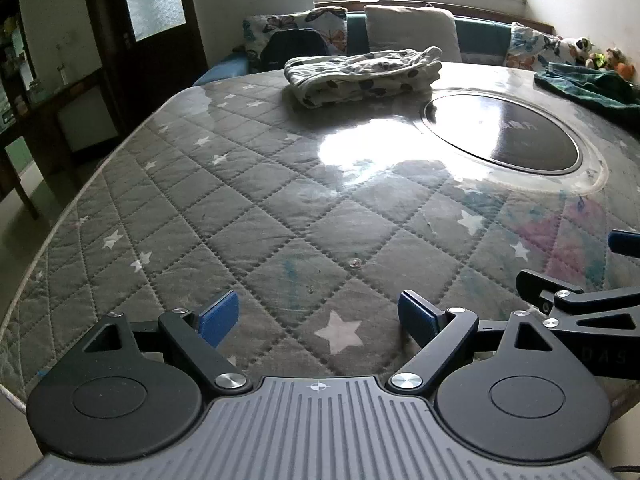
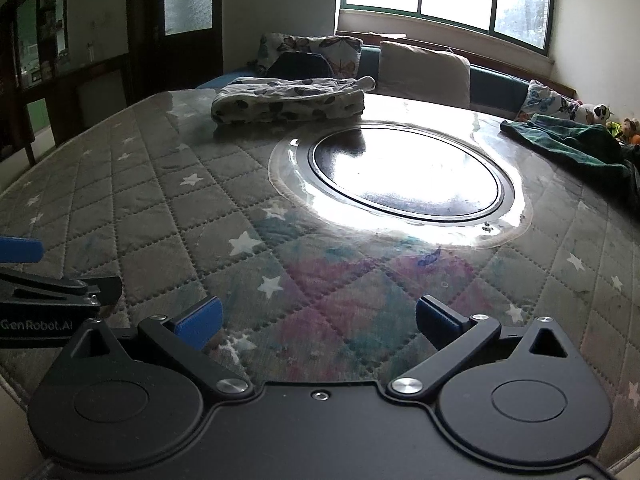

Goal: Fold clothes

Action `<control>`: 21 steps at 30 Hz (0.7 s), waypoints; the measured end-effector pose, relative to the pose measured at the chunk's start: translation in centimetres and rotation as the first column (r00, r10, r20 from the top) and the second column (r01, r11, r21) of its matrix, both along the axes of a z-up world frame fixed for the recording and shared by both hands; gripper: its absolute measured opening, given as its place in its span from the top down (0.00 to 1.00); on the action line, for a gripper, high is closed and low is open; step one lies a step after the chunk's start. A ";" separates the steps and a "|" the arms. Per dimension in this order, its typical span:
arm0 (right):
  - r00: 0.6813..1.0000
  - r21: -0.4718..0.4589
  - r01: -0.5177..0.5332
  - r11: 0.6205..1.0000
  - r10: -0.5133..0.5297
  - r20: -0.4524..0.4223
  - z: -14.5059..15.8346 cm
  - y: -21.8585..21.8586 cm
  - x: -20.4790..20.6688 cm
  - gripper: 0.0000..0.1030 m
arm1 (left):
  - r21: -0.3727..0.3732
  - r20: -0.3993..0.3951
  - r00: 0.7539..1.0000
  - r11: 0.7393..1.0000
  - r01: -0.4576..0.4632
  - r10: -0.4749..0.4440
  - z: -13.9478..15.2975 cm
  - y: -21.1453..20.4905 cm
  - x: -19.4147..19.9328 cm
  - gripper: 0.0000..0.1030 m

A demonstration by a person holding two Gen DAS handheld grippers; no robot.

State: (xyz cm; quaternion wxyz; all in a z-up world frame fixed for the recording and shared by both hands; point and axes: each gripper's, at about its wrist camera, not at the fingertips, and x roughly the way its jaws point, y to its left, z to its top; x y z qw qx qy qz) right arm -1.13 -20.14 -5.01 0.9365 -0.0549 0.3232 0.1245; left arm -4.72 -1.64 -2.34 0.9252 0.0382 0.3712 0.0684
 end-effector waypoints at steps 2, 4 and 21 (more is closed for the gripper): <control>1.000 -0.001 0.001 1.000 -0.001 0.001 0.0 0.0 -0.1 0.00 | -0.001 0.000 1.000 1.000 0.000 0.000 0.0 0.0 0.0 0.15; 1.000 -0.001 0.001 1.000 -0.001 0.000 0.0 0.0 -0.1 0.00 | -0.002 -0.001 1.000 1.000 0.000 0.000 0.0 0.0 0.0 0.15; 1.000 -0.002 0.006 1.000 -0.006 0.003 0.1 -0.1 -0.2 0.00 | -0.007 -0.001 1.000 1.000 -0.003 0.003 0.1 -0.2 -0.5 0.15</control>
